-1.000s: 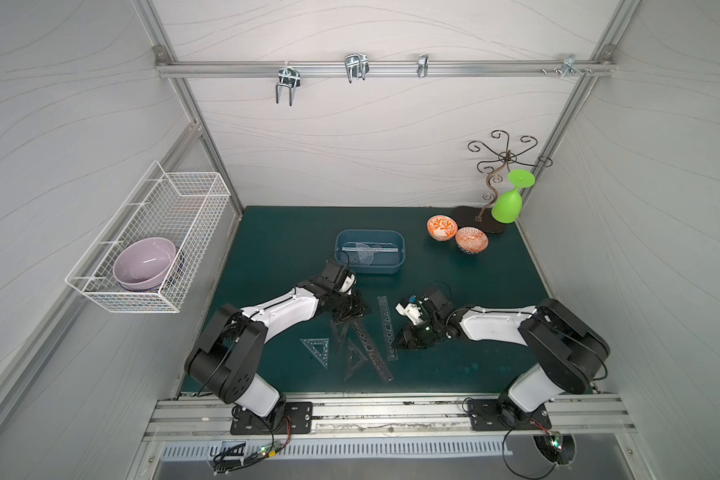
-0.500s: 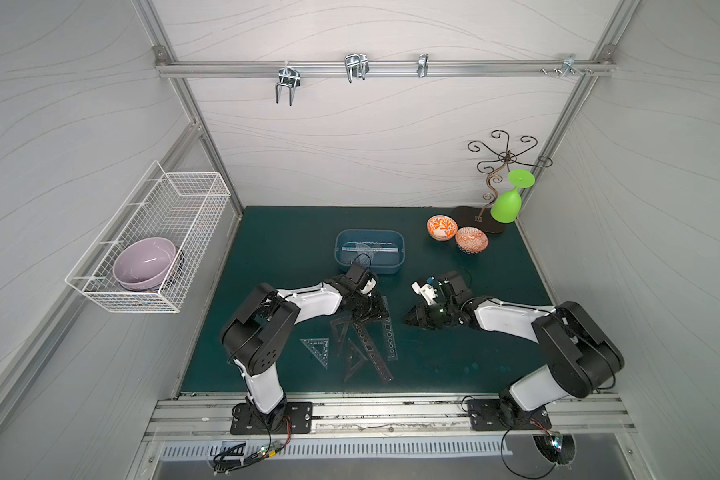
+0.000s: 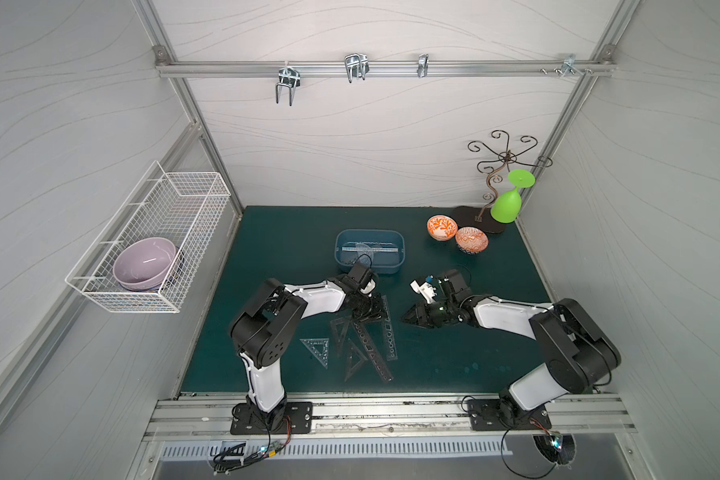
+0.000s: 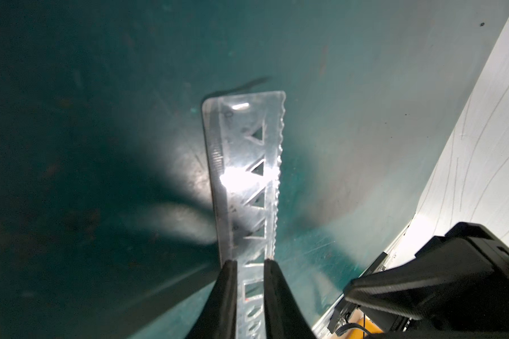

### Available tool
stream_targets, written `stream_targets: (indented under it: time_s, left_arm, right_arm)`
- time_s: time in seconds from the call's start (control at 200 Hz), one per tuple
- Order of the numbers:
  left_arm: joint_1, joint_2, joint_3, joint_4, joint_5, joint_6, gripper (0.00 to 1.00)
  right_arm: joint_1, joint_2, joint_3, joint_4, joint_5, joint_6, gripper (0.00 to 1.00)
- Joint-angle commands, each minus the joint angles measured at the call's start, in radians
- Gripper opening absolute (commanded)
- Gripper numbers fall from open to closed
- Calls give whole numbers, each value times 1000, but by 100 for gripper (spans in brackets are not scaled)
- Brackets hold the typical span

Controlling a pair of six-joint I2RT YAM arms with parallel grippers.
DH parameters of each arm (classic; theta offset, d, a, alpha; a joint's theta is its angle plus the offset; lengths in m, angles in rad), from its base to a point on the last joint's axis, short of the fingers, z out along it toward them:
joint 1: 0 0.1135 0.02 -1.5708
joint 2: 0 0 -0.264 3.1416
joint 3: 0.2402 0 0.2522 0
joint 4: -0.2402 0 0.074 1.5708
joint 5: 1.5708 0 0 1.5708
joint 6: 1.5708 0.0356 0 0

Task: Put the scattered rulers into the storage box
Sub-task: Pick up the ruler from the center of the board.

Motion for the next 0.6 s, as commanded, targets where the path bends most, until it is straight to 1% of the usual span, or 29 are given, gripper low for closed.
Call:
stream_targets:
  time_s: [0.0, 0.15, 0.335, 0.595]
  left_arm:
    - [-2, 2, 25, -29, -40, 30, 21]
    - [-2, 15, 15, -15, -29, 27, 21]
    - [-2, 18, 2, -8, -28, 25, 21]
    - [13, 14, -50, 35, -15, 6, 21]
  right_arm:
    - [-4, 17, 7, 12, -22, 4, 28]
    - [18, 37, 12, 32, -16, 27, 29]
    - [64, 96, 20, 67, 1, 51, 29]
    - [79, 157, 32, 113, -4, 82, 32]
